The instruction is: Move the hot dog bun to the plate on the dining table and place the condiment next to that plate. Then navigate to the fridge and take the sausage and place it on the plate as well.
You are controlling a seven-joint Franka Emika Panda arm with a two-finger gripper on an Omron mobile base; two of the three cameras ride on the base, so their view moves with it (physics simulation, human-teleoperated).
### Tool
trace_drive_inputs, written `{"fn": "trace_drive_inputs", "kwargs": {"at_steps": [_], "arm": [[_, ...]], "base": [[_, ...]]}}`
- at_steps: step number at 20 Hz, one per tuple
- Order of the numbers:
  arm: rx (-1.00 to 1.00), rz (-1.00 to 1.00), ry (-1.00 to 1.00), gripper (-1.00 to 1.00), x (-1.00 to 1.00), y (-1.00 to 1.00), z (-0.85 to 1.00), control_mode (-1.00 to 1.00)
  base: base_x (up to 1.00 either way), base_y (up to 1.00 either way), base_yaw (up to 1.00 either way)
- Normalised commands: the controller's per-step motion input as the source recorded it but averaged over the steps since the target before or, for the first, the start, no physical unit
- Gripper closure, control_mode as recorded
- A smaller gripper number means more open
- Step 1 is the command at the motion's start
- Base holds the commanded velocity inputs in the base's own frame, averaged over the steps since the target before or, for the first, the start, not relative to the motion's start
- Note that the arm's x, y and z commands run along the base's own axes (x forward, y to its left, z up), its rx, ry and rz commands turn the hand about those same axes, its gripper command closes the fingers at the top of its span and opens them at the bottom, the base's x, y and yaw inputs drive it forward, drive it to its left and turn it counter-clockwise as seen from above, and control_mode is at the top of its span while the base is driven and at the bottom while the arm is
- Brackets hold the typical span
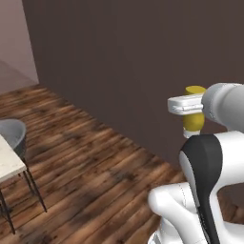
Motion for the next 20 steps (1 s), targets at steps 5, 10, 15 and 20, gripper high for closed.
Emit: {"fn": "trace_drive_inputs", "kwargs": {"at_steps": [5, 10, 15, 20], "arm": [[0.0, 0.0, 0.0, 1.0, 0.0, 0.0, 0.0, 1.0], [0.0, 0.0, 0.0, 1.0, 0.0, 0.0, 0.0, 1.0], [0.0, 0.0, 0.0, 1.0, 0.0, 0.0, 0.0, 1.0], [0.0, 0.0, 0.0, 1.0, 0.0, 0.0, 0.0, 1.0]], "base": [[1.0, -0.65, 0.43], [1.0, -0.58, 0.44], [1.0, -0.5, 0.39], [1.0, -0.47, 0.36]]}}
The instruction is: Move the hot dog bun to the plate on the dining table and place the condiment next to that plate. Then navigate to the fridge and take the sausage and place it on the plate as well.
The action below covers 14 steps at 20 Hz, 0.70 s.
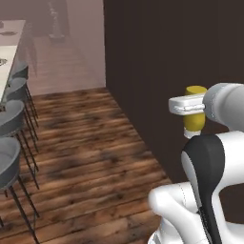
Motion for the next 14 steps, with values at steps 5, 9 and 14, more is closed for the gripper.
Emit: {"fn": "trace_drive_inputs", "kwargs": {"at_steps": [5, 9, 14], "arm": [[0.0, 0.0, 0.0, 1.0, 0.0, 0.0, 0.0, 1.0], [0.0, 0.0, 0.0, 1.0, 0.0, 0.0, 0.0, 1.0], [0.0, 0.0, 0.0, 1.0, 0.0, 0.0, 0.0, 1.0]], "base": [[1.0, -0.46, 0.35], [1.0, -0.46, 0.33], [1.0, -0.45, 0.29]]}}
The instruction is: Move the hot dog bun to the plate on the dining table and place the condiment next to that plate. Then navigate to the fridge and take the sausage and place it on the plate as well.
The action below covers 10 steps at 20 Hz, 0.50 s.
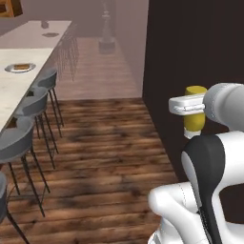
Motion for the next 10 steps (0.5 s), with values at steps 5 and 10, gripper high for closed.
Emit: {"fn": "trace_drive_inputs", "kwargs": {"at_steps": [5, 10], "arm": [[0.0, 0.0, 0.0, 1.0, 0.0, 0.0, 0.0, 1.0], [0.0, 0.0, 0.0, 1.0, 0.0, 0.0, 0.0, 1.0]], "base": [[1.0, -0.41, 0.27], [1.0, -0.38, 0.26]]}}
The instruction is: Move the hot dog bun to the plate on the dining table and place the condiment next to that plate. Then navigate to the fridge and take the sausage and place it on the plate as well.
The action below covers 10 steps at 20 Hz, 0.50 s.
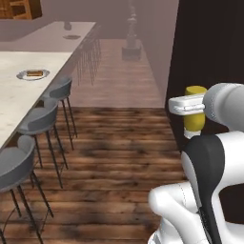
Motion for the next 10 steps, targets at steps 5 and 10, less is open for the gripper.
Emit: {"fn": "trace_drive_inputs", "kwargs": {"at_steps": [5, 10], "arm": [[0.0, 0.0, 0.0, 1.0, 0.0, 0.0, 0.0, 1.0], [0.0, 0.0, 0.0, 1.0, 0.0, 0.0, 0.0, 1.0]], "base": [[1.0, -0.38, 0.26], [1.0, -0.39, 0.26]]}}
